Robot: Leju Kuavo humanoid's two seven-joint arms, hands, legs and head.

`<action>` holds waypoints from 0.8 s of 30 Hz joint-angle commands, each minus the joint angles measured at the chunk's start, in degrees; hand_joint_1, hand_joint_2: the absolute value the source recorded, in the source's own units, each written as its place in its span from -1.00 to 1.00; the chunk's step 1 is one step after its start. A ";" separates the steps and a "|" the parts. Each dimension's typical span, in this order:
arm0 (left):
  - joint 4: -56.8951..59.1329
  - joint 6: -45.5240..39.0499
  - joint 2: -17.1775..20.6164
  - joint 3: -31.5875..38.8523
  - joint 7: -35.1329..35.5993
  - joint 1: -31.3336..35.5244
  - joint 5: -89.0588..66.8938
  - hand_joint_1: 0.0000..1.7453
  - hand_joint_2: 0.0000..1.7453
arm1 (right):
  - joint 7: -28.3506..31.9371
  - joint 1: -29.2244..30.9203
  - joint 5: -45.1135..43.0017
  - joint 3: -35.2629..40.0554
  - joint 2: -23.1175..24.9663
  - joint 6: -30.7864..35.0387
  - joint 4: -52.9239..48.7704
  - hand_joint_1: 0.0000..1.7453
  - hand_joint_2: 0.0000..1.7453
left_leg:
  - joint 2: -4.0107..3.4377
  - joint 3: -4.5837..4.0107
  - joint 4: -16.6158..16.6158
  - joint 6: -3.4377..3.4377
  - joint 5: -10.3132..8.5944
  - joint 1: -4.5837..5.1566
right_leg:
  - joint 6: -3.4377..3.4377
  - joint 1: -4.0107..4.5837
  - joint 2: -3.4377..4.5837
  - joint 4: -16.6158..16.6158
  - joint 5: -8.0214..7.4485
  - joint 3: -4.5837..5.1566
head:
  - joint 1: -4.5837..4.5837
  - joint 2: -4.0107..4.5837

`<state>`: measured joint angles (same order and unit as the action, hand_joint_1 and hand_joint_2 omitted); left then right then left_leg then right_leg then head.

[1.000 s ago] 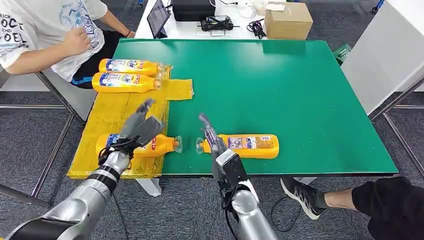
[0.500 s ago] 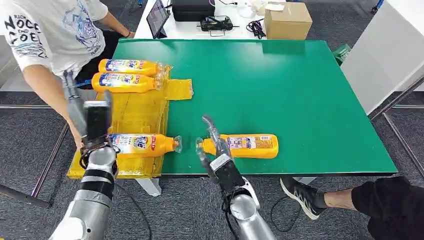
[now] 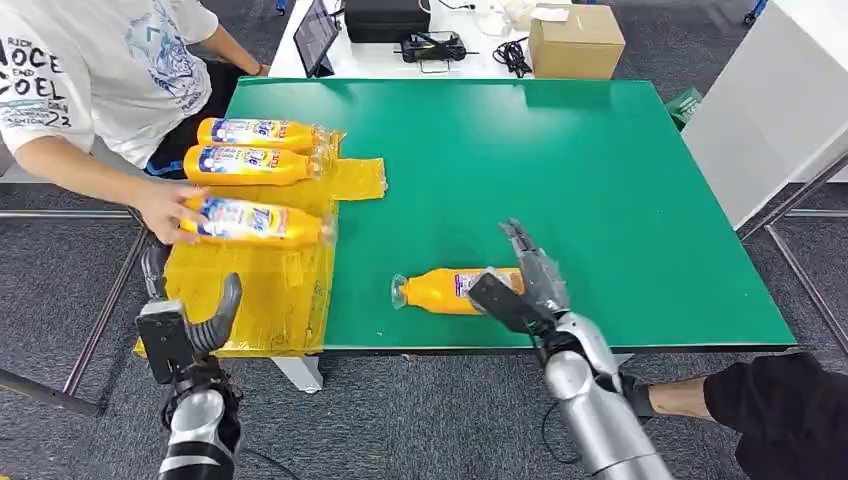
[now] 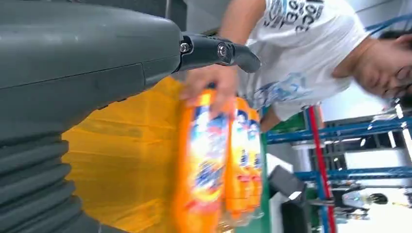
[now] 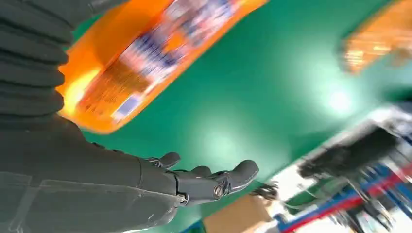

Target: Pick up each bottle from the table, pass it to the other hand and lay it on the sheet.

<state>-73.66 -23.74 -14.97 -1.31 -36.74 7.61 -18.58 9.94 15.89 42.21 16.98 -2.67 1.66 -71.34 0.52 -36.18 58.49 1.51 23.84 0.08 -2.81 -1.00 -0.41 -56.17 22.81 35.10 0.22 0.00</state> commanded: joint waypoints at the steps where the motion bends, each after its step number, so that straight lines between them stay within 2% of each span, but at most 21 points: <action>1: 1.93 1.70 0.01 -1.00 0.55 0.06 -0.48 -1.00 1.00 | -1.27 6.78 -1.96 2.37 -6.00 -4.95 11.80 -1.00 1.00 | -0.06 0.20 -0.04 -0.05 0.05 -0.02 | 0.08 0.02 0.05 0.05 0.03 -0.19 | -0.04 0.00; 6: 4.25 2.88 -0.04 -2.76 0.61 1.21 -0.39 -1.00 1.00 | -1.13 9.20 -3.56 6.76 -7.13 -7.73 16.61 -1.00 1.00 | -0.14 0.41 -0.05 -0.08 0.15 -0.06 | 0.12 0.06 0.12 0.07 0.09 -0.40 | -0.02 0.00; 12: 5.88 3.40 -0.07 -3.61 0.79 1.97 -0.21 -1.00 1.00 | -1.01 11.27 -4.98 9.07 -7.54 -9.91 19.46 -1.00 1.00 | -0.07 0.20 -0.05 -0.06 0.05 -0.03 | 0.08 0.03 0.05 0.04 0.04 -0.20 | -0.02 0.00; 17: 7.69 4.26 0.04 -4.16 1.14 3.21 1.19 -1.00 1.00 | -0.76 17.35 -8.17 14.14 -7.33 -11.46 25.42 -1.00 1.00 | -0.18 0.32 -0.01 -0.08 0.12 -0.03 | 0.11 0.04 0.18 0.01 0.05 -0.28 | -0.02 0.00; 20: 8.97 4.99 -0.14 -4.47 1.41 4.21 1.86 -1.00 1.00 | -1.86 24.45 -8.31 18.50 -6.62 -14.43 30.47 -1.00 1.00 | -0.22 0.13 0.00 -0.05 0.04 0.00 | 0.06 0.00 0.20 -0.04 -0.02 -0.07 | -0.02 0.00; 24: 9.18 5.18 -0.14 -4.67 1.44 4.32 2.04 -1.00 1.00 | -1.77 26.40 -8.44 19.80 -6.70 -15.53 31.81 -1.00 1.00 | -0.30 0.30 0.03 -0.10 0.12 -0.02 | 0.08 0.03 0.27 -0.07 0.01 -0.23 | -0.04 0.00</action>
<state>-70.08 -19.08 -15.61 -4.72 -35.65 8.83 -17.16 8.53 31.43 34.01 28.25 -9.66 -11.90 -51.18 0.49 -36.19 58.49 1.51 23.81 0.06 -2.88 -0.99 -0.39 -56.20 22.75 35.10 0.18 0.00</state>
